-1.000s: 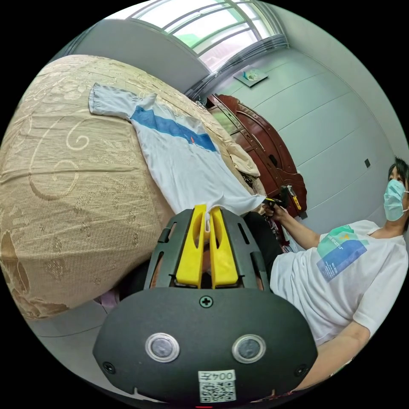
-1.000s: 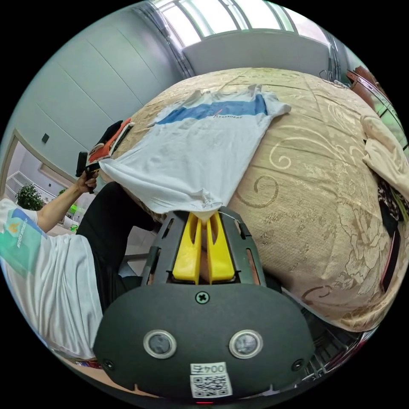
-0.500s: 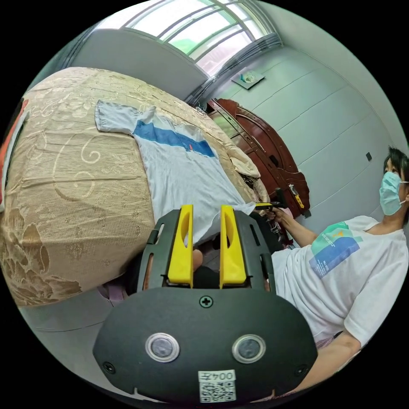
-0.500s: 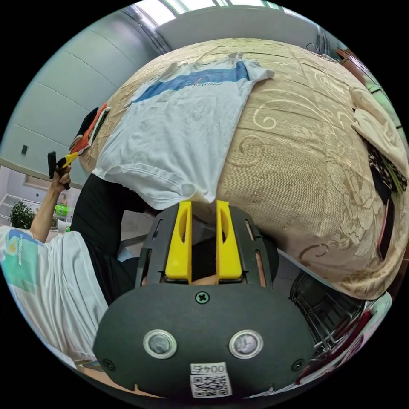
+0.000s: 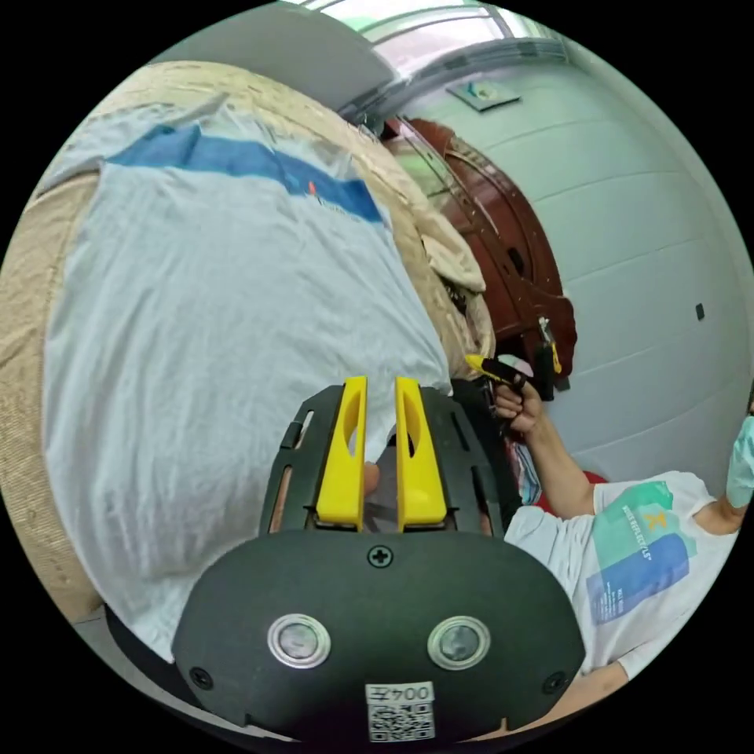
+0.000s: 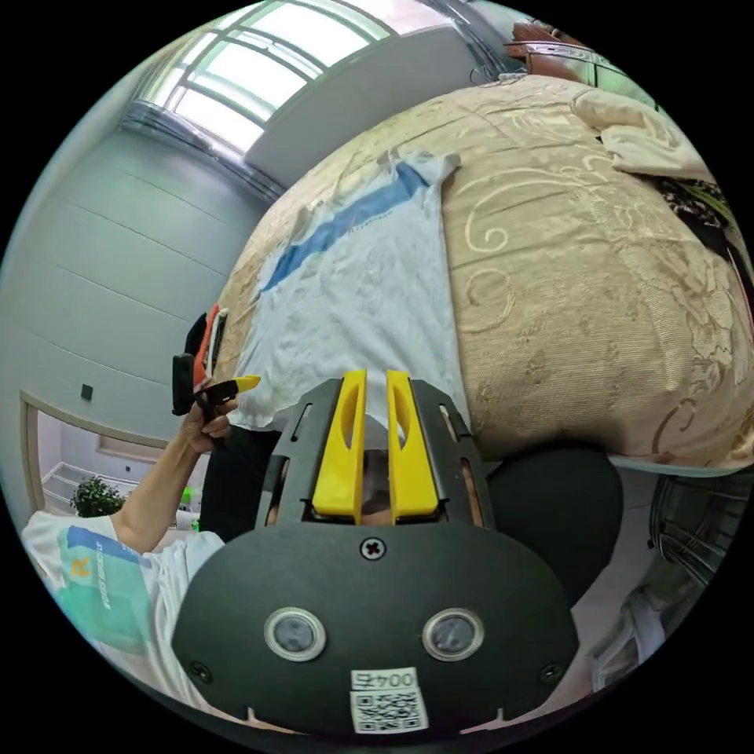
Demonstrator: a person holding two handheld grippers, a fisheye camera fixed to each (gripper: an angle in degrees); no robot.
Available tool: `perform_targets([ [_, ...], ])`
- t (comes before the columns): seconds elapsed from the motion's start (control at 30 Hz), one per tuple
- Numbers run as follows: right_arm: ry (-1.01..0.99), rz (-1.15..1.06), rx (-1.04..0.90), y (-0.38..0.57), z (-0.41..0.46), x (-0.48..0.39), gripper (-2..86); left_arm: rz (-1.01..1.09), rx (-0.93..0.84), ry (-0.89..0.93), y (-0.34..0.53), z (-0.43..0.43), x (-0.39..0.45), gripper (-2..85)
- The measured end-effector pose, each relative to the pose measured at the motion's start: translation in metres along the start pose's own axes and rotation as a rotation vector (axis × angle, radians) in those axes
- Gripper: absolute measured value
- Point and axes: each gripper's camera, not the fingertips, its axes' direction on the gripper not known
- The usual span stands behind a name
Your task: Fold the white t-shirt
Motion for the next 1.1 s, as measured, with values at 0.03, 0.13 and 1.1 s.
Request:
perform_targets([
  [0.03, 0.019, 0.027, -0.097, -0.002, 0.02, -0.002, 4.3, 0.0, -0.048, -0.007, 0.003, 0.015, 0.003, 5.9],
  [0.13, 0.022, -0.007, -0.315, 0.01, 0.049, -0.017, 0.7, 0.055, -0.251, 0.013, 0.026, 0.07, 0.025, 4.0],
  [1.1, 0.286, -0.198, -0.082, 0.029, 0.093, -0.117, 0.6, -0.022, 0.056, -0.248, 0.102, 0.02, -0.006, 7.3],
])
